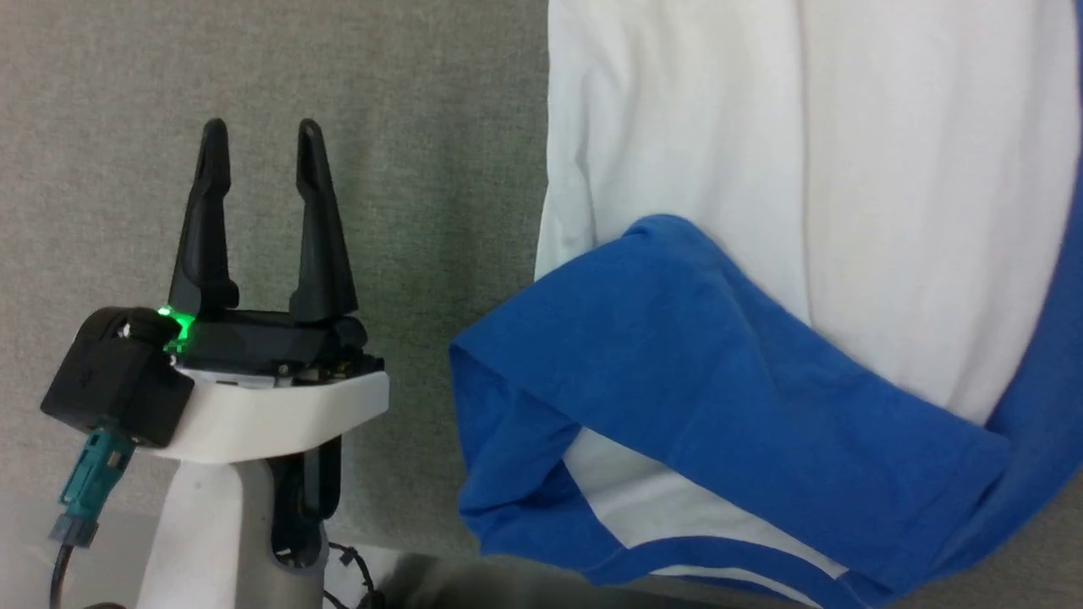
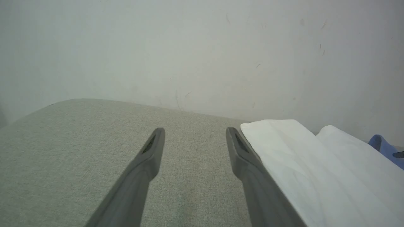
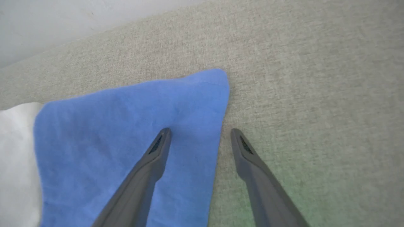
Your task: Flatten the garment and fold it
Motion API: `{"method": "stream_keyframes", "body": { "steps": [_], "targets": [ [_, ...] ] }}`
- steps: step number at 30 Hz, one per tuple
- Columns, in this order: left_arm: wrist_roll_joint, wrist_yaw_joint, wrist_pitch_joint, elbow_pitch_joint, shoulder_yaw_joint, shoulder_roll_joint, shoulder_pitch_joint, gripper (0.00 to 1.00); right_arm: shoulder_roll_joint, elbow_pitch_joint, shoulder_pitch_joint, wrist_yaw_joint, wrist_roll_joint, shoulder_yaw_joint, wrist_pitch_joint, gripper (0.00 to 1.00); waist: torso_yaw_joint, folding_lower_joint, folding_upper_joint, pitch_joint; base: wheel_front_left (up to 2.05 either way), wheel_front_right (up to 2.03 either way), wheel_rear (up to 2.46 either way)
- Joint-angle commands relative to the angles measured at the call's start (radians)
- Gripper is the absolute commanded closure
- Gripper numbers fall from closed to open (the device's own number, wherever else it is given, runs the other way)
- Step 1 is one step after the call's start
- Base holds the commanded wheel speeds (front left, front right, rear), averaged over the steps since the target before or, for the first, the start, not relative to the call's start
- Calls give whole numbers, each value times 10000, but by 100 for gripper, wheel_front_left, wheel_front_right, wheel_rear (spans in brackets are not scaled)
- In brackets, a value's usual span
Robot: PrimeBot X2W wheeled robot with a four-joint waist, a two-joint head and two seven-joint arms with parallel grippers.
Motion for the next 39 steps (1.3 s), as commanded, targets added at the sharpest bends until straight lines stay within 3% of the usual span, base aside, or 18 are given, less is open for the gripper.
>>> {"method": "stream_keyframes", "body": {
  "steps": [1, 8, 9, 10, 11, 15, 21, 28, 33, 39],
  "targets": [
    [122, -94, -47, -50, 81, -77, -163, 0, -59, 112, -201, -7, -150, 22, 45, 0, 391, -2, 0, 681, 0, 0, 0],
    [295, -246, -47, 9, 267, -227, -232, 0, 63, 833, -368, -7, -588, 37, 817, 0, 341, -2, 0, 818, 0, 0, 0],
    [314, -254, -47, 33, 301, -244, -215, 0, 137, 1019, -360, -7, -616, -60, 1069, 51, 320, -2, 0, 785, 0, 0, 0],
    [324, -264, -47, 63, 326, -262, -198, 0, 200, 1185, -354, -7, -673, -160, 1295, 82, 303, -2, 0, 740, 0, 0, 0],
    [338, -277, -47, 98, 341, -278, -186, 0, 242, 1296, -350, -7, -747, -238, 1450, 100, 297, -2, 0, 684, 0, 0, 0],
    [389, -333, -47, 259, 381, -333, -154, 0, 320, 1185, -263, -7, -1022, -250, 1199, 100, 279, -2, 0, 331, 0, 0, 0],
    [384, -330, -47, 595, 530, -374, 127, 0, 300, 336, 52, -7, -1175, 316, -649, 100, 34, -2, 0, -494, 0, 0, 0],
    [448, -396, -47, 1256, 436, -399, 850, 0, 186, -331, 1060, -7, -1236, 1102, -2889, 100, -228, -2, 0, -2296, 0, 0, 0],
    [261, -228, -47, 1628, 587, -410, 1643, 0, 972, -1174, 2396, -7, -1133, 1906, -3878, 100, -748, -2, 0, -3709, 0, 0, 0],
    [170, -34, 85, 1793, 621, -388, 2469, 0, 2178, -3495, 4672, -7, -827, 3319, -4158, 100, -1154, -2, 0, -5059, 0, 0, 0]
  ]
}}
